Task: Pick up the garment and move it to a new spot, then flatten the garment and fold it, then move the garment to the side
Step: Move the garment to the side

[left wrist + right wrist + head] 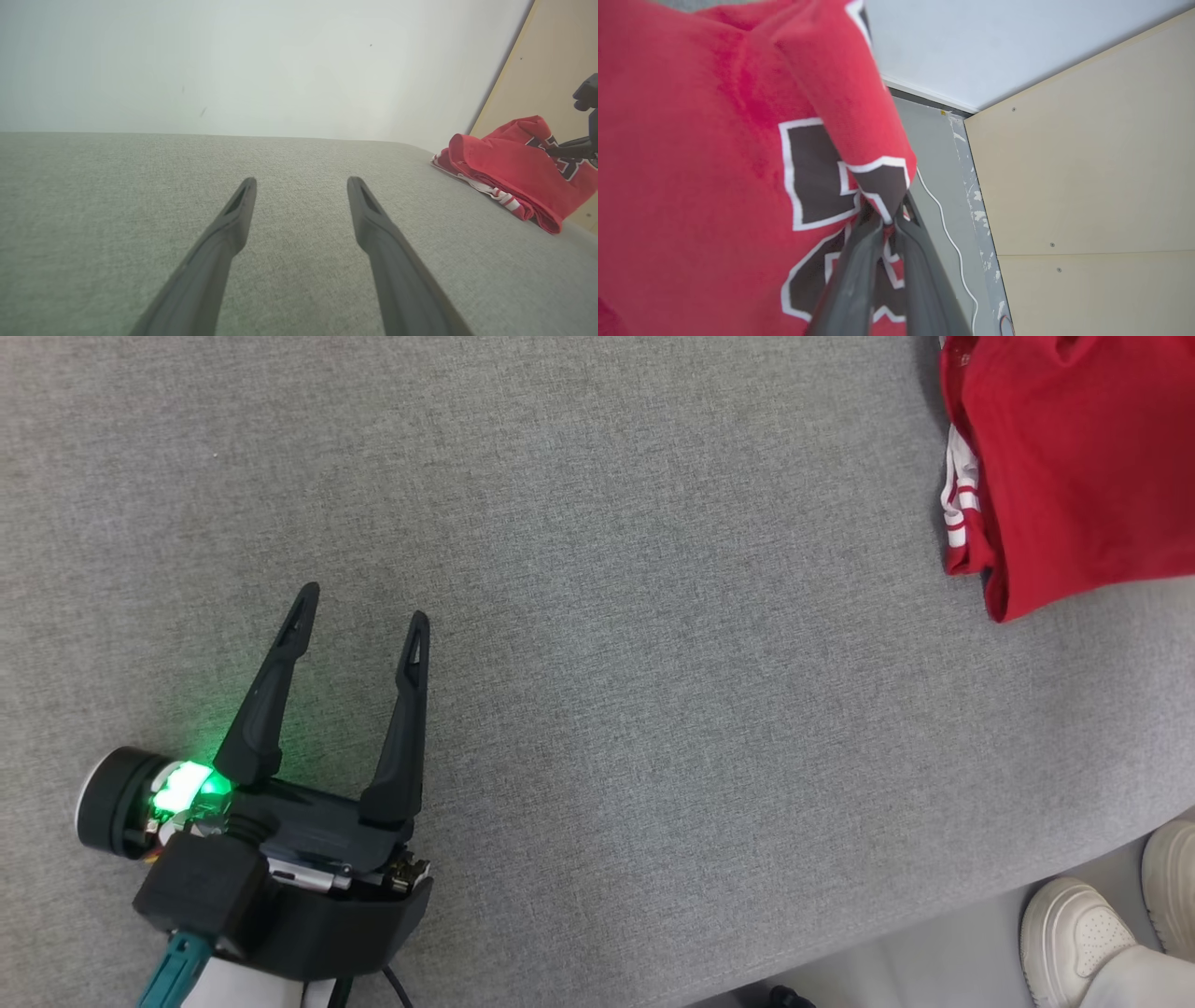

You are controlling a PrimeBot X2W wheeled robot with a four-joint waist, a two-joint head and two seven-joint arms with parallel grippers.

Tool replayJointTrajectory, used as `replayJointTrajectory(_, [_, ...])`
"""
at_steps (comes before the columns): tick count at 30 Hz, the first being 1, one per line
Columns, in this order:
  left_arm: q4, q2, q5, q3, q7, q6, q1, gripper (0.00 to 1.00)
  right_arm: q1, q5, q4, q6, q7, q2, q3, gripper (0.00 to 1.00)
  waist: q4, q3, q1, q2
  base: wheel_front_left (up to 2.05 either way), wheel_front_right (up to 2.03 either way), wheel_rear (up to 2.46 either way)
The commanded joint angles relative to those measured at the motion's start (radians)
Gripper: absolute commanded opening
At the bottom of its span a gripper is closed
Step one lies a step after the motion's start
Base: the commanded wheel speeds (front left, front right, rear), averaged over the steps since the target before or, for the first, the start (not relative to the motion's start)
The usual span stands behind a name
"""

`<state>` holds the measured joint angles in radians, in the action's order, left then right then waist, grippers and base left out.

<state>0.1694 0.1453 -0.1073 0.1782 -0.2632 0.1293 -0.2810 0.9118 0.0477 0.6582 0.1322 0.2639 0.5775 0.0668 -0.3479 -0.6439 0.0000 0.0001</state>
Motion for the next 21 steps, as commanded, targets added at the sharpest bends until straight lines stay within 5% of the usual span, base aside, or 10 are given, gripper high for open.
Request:
replayJointTrajectory(1, [-0.013,0.006,-0.001,-0.002,-0.002,0.001,0.0,1.0,0.016,-0.017,-0.007,-0.003,-0.018,0.006,-0.01,0.0,0.004,0.002,0.0,-0.0001,0.0,0.0,0.0])
replayJointTrajectory(2, [-0.014,0.005,-0.003,-0.001,-0.002,0.001,0.0,1.0,0.016,-0.026,-0.008,-0.003,-0.03,0.005,-0.014,0.0,0.006,0.004,0.0,-0.0001,0.0,0.0,0.0])
replayJointTrajectory(5, [-0.017,-0.001,-0.007,-0.001,-0.002,0.001,0.003,1.0,0.014,-0.04,-0.006,-0.003,-0.052,-0.007,-0.023,0.57,0.017,0.015,0.0,-0.0001,0.0,0.0,0.0])
replayJointTrajectory(6, [-0.019,-0.003,-0.009,0.0,-0.002,0.001,0.004,1.0,0.01,-0.04,-0.007,-0.003,-0.057,-0.014,-0.024,0.88,0.021,0.021,0.0,-0.0001,0.0,0.0,0.0])
replayJointTrajectory(7, [-0.02,-0.006,-0.01,0.0,-0.002,0.001,0.006,1.0,0.008,-0.048,-0.006,-0.003,-0.058,-0.014,-0.033,1.0,0.025,0.025,0.0,-0.0001,0.0,0.0,0.0])
replayJointTrajectory(15, [-0.029,-0.034,-0.018,-0.014,-0.002,0.001,0.023,1.0,-0.049,-0.058,-0.015,-0.003,-0.056,-0.052,-0.083,1.0,0.075,0.092,0.0,-0.0001,0.0,0.0,0.0])
replayJointTrajectory(21, [-0.065,-0.063,-0.039,-0.056,-0.002,-0.001,0.073,1.0,-0.134,-0.004,-0.088,-0.002,-0.156,-0.118,-0.107,1.0,0.136,0.204,0.0,-0.0001,0.0,0.0,0.0])
